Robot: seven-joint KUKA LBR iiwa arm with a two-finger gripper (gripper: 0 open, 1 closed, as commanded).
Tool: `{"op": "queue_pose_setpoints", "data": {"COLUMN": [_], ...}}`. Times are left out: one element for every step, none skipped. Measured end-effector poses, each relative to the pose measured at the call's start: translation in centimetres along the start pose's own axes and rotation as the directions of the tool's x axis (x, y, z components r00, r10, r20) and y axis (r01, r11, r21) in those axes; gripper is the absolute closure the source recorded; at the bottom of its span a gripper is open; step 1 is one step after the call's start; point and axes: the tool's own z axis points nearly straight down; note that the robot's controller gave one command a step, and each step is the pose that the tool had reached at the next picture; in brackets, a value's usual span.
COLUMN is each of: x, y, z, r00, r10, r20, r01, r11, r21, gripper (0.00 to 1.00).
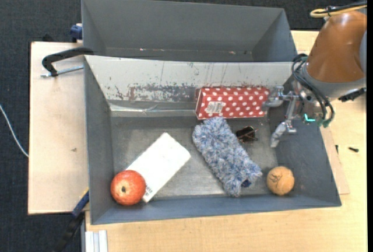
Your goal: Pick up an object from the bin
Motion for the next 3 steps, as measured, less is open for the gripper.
{"op": "queue_pose_setpoints", "data": {"x": [-0.2, -0.2, 1.6], "y": [0.0, 0.7, 2.4], "z": [-0.4, 4.1, 7.1], "r00": [1.0, 0.997, 0.997], "r10": [-0.002, -0.074, 0.079], "r20": [0.008, 0.013, 0.016], "r01": [0.002, 0.074, -0.079], "r11": [1.0, 0.997, 0.997], "r21": [0.002, 0.003, 0.001], "gripper": [0.0, 0.0, 1.0]}}
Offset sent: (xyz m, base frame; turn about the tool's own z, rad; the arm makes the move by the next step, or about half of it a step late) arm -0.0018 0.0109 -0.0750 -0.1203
